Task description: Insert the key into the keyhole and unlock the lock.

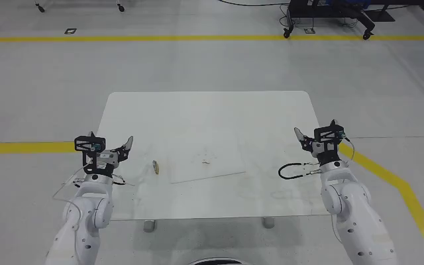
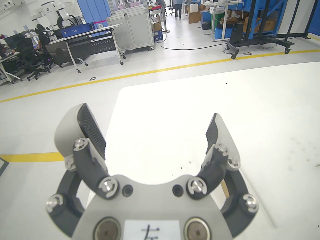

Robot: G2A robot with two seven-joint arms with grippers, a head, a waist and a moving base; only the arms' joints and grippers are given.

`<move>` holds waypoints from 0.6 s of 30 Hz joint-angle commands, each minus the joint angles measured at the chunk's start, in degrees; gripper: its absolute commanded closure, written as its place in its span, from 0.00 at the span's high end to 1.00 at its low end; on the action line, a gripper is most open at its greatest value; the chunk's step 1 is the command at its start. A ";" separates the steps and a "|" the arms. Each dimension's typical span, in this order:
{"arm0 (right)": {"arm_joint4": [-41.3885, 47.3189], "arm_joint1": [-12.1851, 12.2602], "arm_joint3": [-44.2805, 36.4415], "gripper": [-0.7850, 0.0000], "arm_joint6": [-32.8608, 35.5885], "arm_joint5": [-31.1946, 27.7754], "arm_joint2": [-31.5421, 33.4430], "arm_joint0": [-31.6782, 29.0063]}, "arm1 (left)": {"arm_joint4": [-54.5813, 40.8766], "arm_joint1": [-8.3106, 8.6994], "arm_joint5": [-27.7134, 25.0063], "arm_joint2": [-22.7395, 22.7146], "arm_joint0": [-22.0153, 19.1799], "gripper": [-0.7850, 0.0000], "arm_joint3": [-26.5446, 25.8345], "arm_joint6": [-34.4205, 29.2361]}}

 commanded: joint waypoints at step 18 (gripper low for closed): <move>-6.68 -0.27 0.37 1.00 4.38 -4.62 -7.12 4.70 | 0.00 0.00 0.00 0.00 0.00 1.00 0.00 0.00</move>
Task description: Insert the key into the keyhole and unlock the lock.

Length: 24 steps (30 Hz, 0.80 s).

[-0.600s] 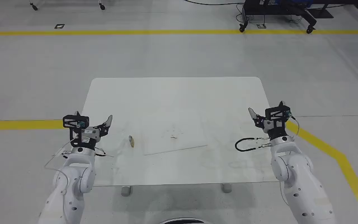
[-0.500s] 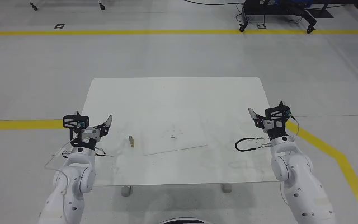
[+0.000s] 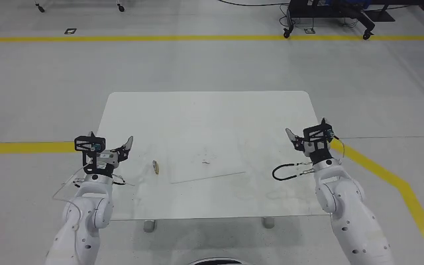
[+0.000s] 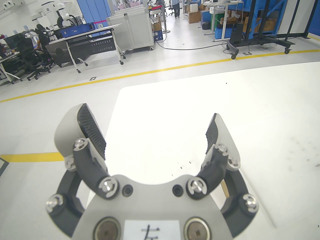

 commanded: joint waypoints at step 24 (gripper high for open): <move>-0.34 -4.07 27.15 0.87 7.22 -43.76 -32.56 31.45 | 0.00 0.00 0.00 0.00 0.00 1.00 0.00 0.00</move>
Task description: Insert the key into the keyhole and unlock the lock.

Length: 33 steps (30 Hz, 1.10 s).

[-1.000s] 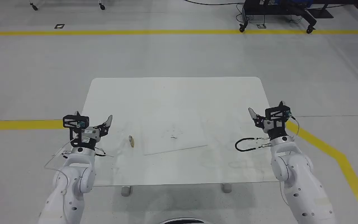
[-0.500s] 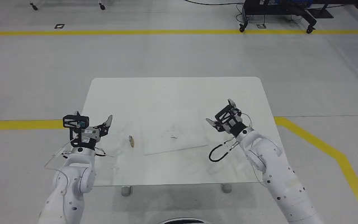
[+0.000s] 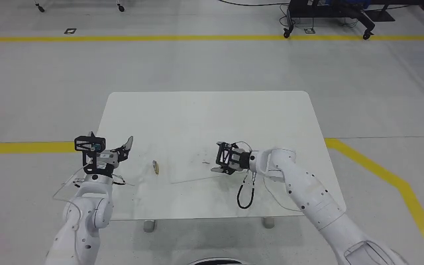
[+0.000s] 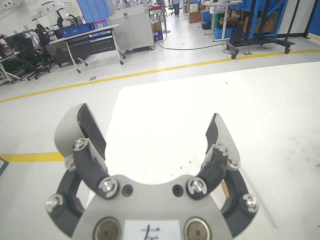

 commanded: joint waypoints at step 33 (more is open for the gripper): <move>-8.38 -3.20 3.12 0.00 0.14 10.56 -9.95 6.47 | 0.00 0.00 0.00 0.00 0.00 1.00 0.00 0.00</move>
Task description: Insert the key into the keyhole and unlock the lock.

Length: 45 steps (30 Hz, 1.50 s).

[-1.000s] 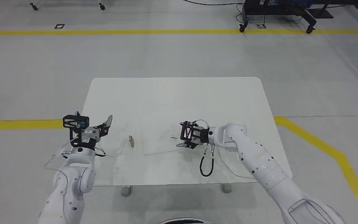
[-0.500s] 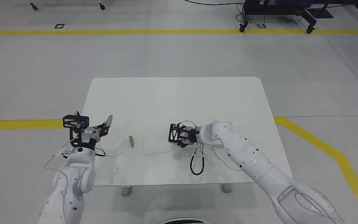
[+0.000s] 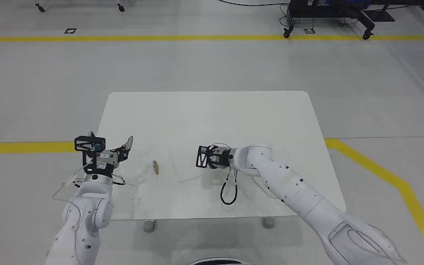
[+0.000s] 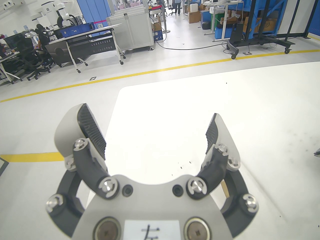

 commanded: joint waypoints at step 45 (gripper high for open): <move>66.79 -0.50 17.91 0.00 -6.46 -22.49 8.85 0.27 | -69.29 1.03 -31.93 7.10 -18.90 1.00 12.89 -50.64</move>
